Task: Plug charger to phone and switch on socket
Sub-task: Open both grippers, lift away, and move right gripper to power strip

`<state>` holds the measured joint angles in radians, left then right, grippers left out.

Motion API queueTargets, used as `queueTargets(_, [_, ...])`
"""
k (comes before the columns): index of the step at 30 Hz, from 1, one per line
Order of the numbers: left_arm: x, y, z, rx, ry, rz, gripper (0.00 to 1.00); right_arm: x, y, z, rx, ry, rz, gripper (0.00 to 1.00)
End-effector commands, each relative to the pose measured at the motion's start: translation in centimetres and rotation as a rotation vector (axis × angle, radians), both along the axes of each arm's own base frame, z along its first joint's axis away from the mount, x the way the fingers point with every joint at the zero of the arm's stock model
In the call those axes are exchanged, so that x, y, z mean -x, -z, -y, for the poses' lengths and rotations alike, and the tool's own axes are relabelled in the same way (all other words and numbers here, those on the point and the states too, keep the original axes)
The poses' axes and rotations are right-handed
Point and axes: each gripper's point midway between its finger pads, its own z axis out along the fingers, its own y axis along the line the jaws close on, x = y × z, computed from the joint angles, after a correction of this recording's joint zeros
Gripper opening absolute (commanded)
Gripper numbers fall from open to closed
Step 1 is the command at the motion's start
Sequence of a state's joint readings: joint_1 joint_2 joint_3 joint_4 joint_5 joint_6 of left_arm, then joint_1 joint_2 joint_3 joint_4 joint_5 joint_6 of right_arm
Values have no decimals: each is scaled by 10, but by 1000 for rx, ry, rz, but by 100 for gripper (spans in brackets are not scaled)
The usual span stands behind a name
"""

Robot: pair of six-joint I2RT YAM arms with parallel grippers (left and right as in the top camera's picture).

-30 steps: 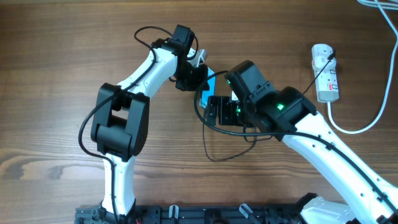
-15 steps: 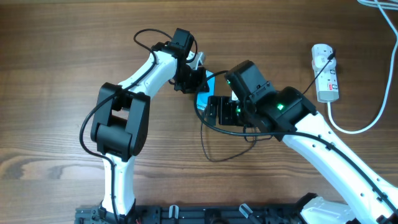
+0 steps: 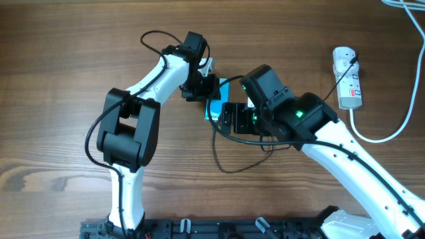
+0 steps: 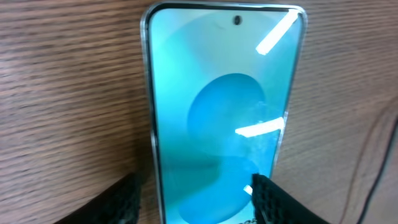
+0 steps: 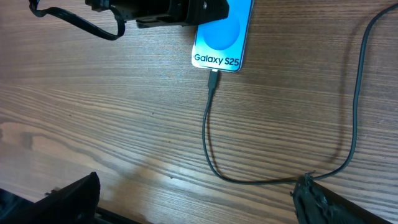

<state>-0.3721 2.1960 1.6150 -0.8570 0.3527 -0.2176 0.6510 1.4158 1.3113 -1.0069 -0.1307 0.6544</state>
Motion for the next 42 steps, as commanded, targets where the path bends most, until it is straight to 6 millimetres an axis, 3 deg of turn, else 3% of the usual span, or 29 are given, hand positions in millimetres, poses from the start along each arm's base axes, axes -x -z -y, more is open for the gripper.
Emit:
queueTargets(1, [0,7,-16,-49,-51,-27,64,-4,-3,-1,0,14,6,100])
queueTargets(4, [-3,-8,-26,-44,-75,-14,69,-5,-2,2,14,22,14,100])
queueTargets(7, [-8,-39,-35,-25,-98,38,73,-7,-2,7,11,62,-3,100])
queueTargets(9, [-14,-70,-41,-5,-114,108,82,-10,0,15,14,101,-19,100])
queueTargets(11, [-20,-113,-52,2,-139,216,100,-17,-1,24,13,131,-17,100])
queueTargets(15, [-18,-189,-78,-25,-195,418,100,-40,-10,47,-8,217,32,100])
queueTargets(17, [-12,-216,-89,-50,-219,490,100,-56,-18,66,-15,271,81,100])
queueTargets(19, [-2,-238,-102,-87,-244,545,100,-74,-27,98,-3,376,138,100])
queueTargets(22, [13,-260,-105,-72,-249,582,100,-97,-33,162,16,583,180,100])
queueTargets(24, [16,-266,-106,-66,-251,598,100,-104,-31,198,37,693,182,100])
queueTargets(26, [17,-268,-106,-64,-252,603,100,-108,-28,247,94,833,196,100])
queueTargets(28, [17,-268,-106,-64,-252,602,100,-107,-23,291,163,954,201,100])
queueTargets(31, [17,-267,-106,-65,-251,600,100,-99,-21,342,250,1094,212,100])
queueTargets(36, [17,-267,-106,-66,-251,598,100,-105,-10,390,324,1215,236,100])
queueTargets(42, [17,-267,-106,-66,-251,599,100,-124,31,411,366,1205,179,100])
